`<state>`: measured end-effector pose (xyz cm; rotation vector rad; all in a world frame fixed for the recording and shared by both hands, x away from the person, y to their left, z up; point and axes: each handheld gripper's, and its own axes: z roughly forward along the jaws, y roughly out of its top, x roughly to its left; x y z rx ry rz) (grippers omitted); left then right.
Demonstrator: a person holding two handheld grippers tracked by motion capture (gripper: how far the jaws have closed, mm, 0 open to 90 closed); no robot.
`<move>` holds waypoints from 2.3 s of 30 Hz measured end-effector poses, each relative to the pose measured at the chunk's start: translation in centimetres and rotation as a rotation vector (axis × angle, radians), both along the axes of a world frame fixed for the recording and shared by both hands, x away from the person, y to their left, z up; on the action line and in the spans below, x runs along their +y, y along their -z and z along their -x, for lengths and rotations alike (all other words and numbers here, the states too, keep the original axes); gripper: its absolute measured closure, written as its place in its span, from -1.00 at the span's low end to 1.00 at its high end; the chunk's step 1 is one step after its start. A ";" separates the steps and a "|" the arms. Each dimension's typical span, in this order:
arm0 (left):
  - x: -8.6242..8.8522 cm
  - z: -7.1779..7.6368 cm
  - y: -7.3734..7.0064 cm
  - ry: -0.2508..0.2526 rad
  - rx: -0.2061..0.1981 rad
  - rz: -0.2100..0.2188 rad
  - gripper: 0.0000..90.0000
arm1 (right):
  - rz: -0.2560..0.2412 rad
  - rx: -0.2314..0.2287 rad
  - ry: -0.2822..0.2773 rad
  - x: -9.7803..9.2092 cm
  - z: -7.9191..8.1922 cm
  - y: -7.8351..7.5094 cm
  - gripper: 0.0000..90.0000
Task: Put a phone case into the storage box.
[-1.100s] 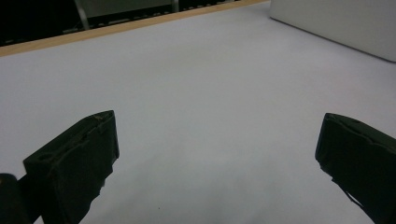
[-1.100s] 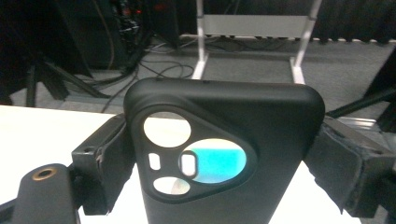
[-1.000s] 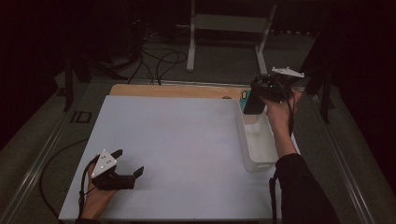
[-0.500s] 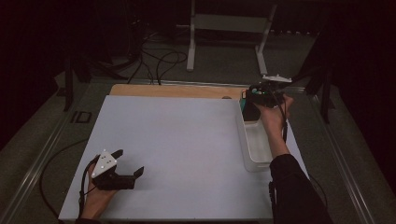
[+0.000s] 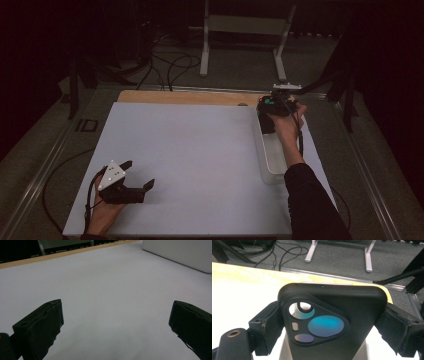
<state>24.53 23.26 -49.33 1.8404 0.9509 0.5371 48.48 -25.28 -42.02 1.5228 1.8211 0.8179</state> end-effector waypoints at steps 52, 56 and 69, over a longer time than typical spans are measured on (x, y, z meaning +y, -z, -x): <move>0.0 0.2 -0.5 -0.005 -0.002 -0.006 -1.00 | -0.094 -0.093 -0.225 0.7 7.4 -0.8 -0.82; 0.0 0.2 -0.5 -0.008 -0.003 -0.004 -1.00 | -0.105 -0.110 -0.270 1.2 9.3 -0.8 -0.81; 0.3 0.3 -0.9 -0.025 -0.014 0.009 -1.00 | -0.141 -0.182 -0.348 1.6 14.5 0.1 -0.81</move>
